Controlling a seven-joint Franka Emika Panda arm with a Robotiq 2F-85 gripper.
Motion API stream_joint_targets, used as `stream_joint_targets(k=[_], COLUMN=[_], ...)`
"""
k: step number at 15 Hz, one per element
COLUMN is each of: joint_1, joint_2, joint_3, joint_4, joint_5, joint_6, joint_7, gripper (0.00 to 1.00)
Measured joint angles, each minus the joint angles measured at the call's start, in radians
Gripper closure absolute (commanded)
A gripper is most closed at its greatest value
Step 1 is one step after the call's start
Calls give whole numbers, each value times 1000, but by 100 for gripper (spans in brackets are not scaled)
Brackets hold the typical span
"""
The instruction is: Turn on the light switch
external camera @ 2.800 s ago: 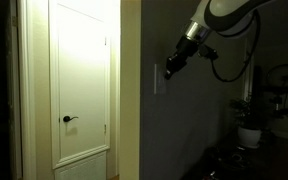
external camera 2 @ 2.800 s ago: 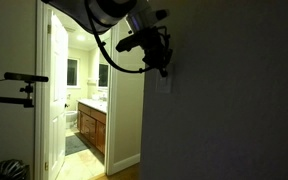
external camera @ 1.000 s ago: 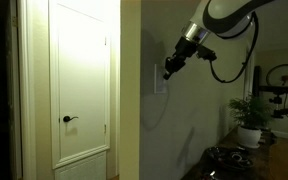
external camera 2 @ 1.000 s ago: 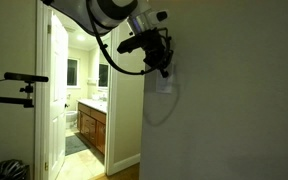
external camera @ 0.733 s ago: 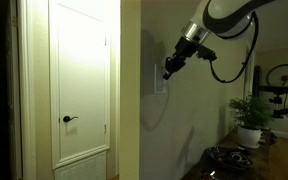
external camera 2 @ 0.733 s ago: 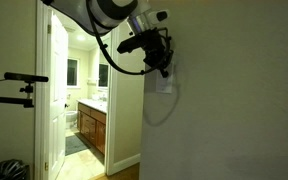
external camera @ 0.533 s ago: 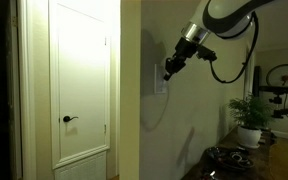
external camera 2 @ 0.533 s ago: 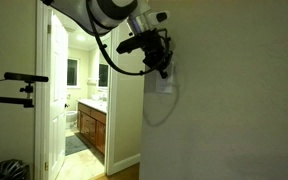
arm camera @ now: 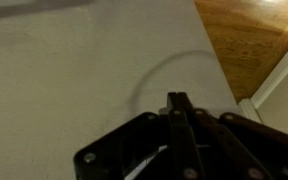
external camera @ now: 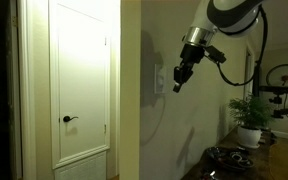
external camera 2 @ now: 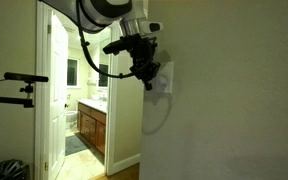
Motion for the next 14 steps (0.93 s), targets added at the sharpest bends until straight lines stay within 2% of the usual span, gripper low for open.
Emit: stream_joint_targets(k=[1,2,4,7,11,12,14], joint_1=[2,2,3,4,6,6,6], joint_2=[-13,-27,-54,-89,-125,-132,-145], joint_3=[1,3,7,17,22,22,22], joint_4=[-13,-29,-72,-161,-294,-322,-360], joint_5=[2,7,14,15,28,35,47], joint_6=[-35,-68,-123,-181,-204,-204,-204], joint_7=[0,0,0,11,45,50,58], gripper=[96,72,65,45,19,39,26])
